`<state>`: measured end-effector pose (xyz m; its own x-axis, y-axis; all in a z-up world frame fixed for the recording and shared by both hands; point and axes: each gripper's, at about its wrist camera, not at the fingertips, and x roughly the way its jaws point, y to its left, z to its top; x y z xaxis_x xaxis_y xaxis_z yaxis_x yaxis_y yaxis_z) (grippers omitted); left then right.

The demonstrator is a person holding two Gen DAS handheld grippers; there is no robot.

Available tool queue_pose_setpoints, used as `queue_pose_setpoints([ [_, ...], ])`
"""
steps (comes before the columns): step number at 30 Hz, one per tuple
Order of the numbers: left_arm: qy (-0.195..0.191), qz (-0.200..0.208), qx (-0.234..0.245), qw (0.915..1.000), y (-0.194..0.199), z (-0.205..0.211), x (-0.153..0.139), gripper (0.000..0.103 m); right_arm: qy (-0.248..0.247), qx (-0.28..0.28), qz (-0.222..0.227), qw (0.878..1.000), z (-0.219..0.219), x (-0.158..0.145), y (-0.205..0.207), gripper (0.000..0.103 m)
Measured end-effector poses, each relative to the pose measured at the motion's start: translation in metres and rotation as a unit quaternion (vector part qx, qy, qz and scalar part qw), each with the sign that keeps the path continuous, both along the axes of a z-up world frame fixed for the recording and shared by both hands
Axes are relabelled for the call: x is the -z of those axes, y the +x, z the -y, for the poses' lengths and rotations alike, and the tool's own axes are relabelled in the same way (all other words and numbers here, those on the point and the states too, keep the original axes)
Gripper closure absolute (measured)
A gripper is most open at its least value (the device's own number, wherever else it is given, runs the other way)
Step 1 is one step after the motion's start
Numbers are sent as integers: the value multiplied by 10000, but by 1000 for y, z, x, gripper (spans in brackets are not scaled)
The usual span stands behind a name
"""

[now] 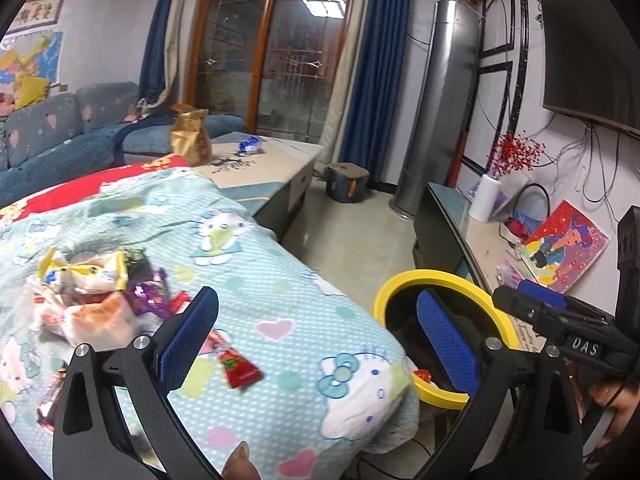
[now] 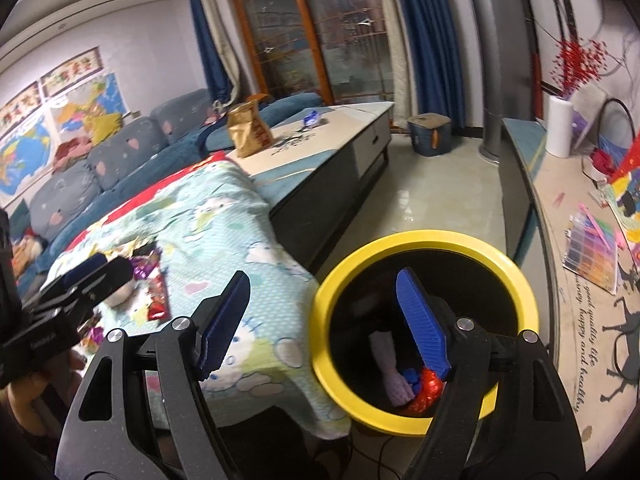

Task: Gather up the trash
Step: 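Move both open grippers back over the remaining wrappers on the bed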

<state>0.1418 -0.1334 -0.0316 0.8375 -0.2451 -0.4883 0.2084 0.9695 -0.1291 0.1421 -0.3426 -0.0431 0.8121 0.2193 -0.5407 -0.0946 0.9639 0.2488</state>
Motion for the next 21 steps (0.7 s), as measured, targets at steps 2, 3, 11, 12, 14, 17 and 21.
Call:
queue_pose_setpoints([
  [2,17,40,-79,10000,-3,-8,-2,6,-34,-128,22,9999,-9,-2,0,35],
  [3,17,53,-123,9999,-4,-13,-3,6,-50,-180,30,9998,-12,-3,0,35],
  [11,-20,159,-519,9985,-13,-51,-10,6,-134,-710,58,9974,-52,-10,1,35],
  [12,-28,173,-557,9983,-14,-56,-11,6,-156,-776,59,9968,-59,-10,0,35],
  [14,-45,205,-647,9977,-17,-65,-13,6,-206,-922,67,9955,-72,-11,-1,35],
  [17,-76,236,-774,9967,-20,-79,-15,6,-241,-1108,75,9935,-89,-13,-2,35],
  [21,-174,267,-990,9946,-25,-100,-17,6,-265,-1317,66,9909,-106,-17,-2,35],
])
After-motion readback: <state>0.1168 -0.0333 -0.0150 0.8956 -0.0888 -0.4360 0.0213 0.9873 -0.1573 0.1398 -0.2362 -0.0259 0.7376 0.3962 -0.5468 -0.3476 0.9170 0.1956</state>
